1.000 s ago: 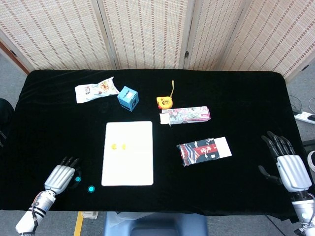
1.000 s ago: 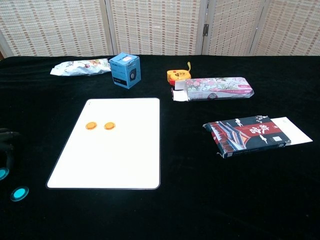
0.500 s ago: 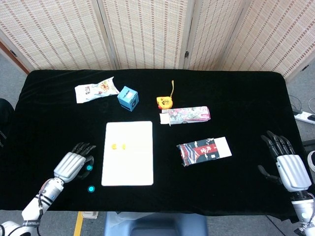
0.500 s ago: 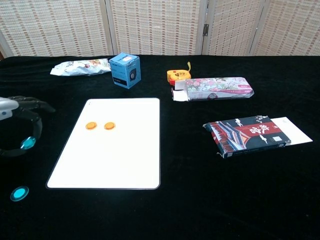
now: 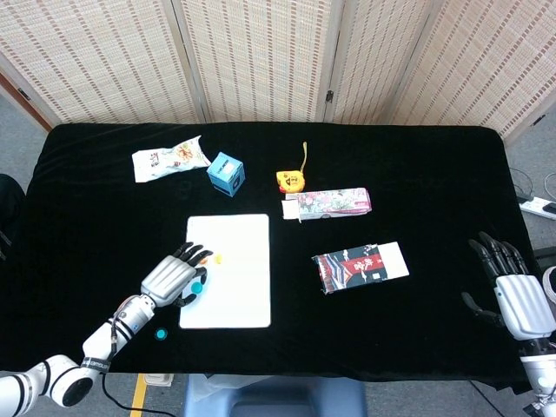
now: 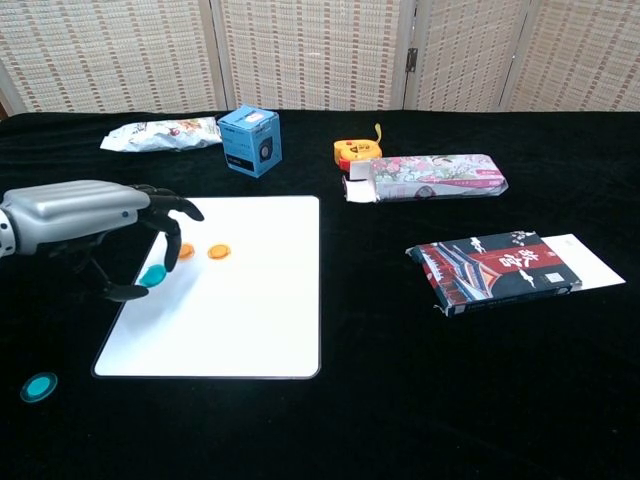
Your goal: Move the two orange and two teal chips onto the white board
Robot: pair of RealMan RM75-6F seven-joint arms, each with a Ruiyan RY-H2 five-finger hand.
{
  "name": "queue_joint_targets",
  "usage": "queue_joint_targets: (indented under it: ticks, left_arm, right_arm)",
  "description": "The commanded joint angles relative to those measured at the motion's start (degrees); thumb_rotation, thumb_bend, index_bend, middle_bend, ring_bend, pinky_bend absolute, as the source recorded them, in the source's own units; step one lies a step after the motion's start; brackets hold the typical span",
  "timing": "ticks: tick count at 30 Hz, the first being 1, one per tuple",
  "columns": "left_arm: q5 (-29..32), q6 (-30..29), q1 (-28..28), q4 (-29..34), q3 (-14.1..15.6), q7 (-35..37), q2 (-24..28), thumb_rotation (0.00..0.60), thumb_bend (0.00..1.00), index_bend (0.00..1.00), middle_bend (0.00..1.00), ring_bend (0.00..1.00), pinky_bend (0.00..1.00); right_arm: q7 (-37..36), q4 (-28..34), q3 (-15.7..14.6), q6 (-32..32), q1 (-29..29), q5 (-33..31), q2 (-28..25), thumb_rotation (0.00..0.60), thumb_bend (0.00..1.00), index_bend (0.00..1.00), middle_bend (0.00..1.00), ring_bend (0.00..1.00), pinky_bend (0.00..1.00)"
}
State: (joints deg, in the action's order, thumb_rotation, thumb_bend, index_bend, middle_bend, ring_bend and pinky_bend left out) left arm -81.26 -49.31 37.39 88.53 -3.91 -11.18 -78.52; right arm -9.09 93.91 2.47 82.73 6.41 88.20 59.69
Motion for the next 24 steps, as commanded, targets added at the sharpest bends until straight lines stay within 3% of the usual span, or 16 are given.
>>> queue_joint_targets:
  ticks: [1,18,24]
  left_arm:
    - [0.7,0.1,0.6,-0.4,0.1,-2.3,-1.0,0.600,0.38,0.51,0.13,0.00,0.00]
    - [6.7,2.1,2.9,-1.2,0.0,-7.9,-3.7,0.600,0.38,0.48,0.13,0.00,0.00]
    - [7.3,1.8,3.0,0.1,0.8,-9.2,-2.8,0.600,0.38,0.38,0.13,0.00,0.00]
  right_arm:
    - [-0.1,-0.1,0.0,-0.1,0.0,-0.1,0.0,0.600,0.36,0.00,0.02,0.00,0.00]
    - [-0.8,-0.8,0.0,0.0,-0.2,-0.1,0.2,0.600,0.36,0.00,0.02,0.00,0.00]
    - [-1.0,-1.0,0.0,0.1,-0.3,-0.3,0.2,0.600,0.36,0.00,0.02,0.00,0.00]
